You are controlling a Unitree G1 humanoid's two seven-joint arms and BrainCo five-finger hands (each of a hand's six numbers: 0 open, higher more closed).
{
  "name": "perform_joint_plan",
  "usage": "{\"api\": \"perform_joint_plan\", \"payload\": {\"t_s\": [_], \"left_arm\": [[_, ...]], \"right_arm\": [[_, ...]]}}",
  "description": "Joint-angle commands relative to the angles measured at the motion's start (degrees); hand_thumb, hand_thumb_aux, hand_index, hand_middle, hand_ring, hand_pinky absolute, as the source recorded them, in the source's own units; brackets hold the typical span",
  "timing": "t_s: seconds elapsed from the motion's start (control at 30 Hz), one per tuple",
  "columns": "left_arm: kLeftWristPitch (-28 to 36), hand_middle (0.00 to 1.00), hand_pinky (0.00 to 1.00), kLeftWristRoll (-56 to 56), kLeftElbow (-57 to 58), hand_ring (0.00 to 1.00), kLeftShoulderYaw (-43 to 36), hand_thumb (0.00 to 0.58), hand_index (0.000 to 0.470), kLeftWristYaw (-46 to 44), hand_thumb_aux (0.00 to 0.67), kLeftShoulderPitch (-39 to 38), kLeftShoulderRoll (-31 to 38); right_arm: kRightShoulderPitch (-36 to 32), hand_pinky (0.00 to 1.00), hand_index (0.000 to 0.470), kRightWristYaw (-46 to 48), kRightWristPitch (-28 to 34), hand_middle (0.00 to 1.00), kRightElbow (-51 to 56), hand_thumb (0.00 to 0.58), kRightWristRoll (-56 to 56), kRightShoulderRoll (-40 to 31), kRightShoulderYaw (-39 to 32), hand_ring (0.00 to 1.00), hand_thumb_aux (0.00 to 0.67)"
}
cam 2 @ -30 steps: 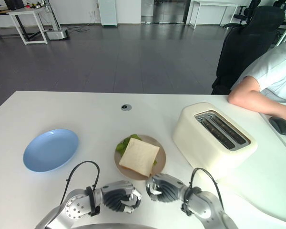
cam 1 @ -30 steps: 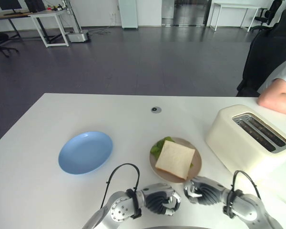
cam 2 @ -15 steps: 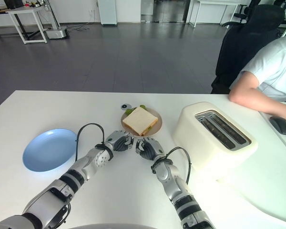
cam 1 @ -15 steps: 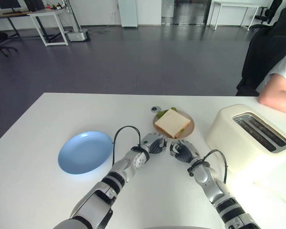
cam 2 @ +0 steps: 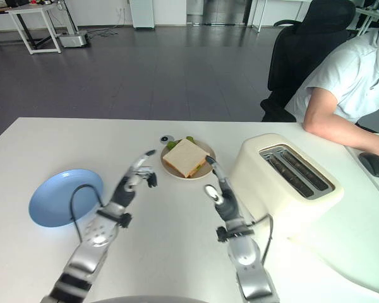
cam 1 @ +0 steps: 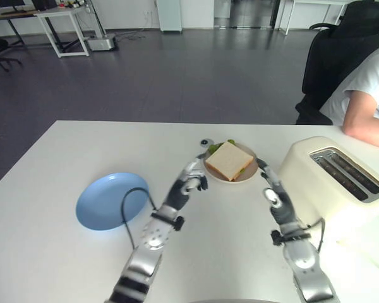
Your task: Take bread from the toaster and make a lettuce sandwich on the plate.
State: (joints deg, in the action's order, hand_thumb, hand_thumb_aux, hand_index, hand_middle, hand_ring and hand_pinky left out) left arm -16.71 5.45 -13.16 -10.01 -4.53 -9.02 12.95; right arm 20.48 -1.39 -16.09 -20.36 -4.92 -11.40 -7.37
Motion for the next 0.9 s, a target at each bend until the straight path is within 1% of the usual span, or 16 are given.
{"api": "perform_joint_plan", "payload": {"t_s": [0.03, 0.1, 0.2, 0.33, 0.6, 0.9], "left_arm": [[2.0, 0.0, 0.0, 11.52, -11.27, 0.0, 6.24, 0.0, 0.0, -3.9, 0.0, -13.39, 2.46], [1.03, 0.0, 0.0, 13.82, -12.43, 0.0, 7.44, 0.0, 0.0, -6.29, 0.0, -18.02, 2.6], [0.51, 0.0, 0.0, 14.45, -11.46, 0.0, 9.32, 0.0, 0.0, -8.14, 0.0, -20.32, 2.27], [0.62, 0.0, 0.0, 14.31, -9.0, 0.0, 10.99, 0.0, 0.0, -9.26, 0.0, -19.54, 0.94], [-1.57, 0.0, 0.0, 12.61, -3.4, 0.0, 11.59, 0.0, 0.0, -11.3, 0.0, -17.45, -1.43], [-3.07, 0.0, 0.0, 11.66, -3.21, 0.0, 11.87, 0.0, 0.0, -12.47, 0.0, -16.77, -2.75]], "right_arm": [[11.26, 0.0, 0.0, 3.61, 0.23, 0.0, -6.22, 0.0, 9.92, -1.07, 5.48, 0.0, 0.0], [15.01, 0.0, 0.0, 5.33, -1.73, 0.0, -5.64, 0.0, 12.17, -0.74, 6.44, 0.0, 0.0], [16.79, 0.0, 0.0, 7.27, -3.93, 0.0, -3.27, 0.0, 13.59, 0.14, 6.71, 0.0, 0.0], [15.9, 0.0, 0.0, 9.34, -6.48, 0.0, 1.0, 0.0, 12.85, 0.75, 6.39, 0.0, 0.0], [12.87, 0.0, 0.0, 10.85, -11.74, 0.0, 8.2, 0.0, 10.96, 1.74, 6.79, 0.0, 0.0], [11.36, 0.0, 0.0, 11.31, -11.84, 0.0, 7.57, 0.0, 11.27, 1.98, 7.47, 0.0, 0.0]]}}
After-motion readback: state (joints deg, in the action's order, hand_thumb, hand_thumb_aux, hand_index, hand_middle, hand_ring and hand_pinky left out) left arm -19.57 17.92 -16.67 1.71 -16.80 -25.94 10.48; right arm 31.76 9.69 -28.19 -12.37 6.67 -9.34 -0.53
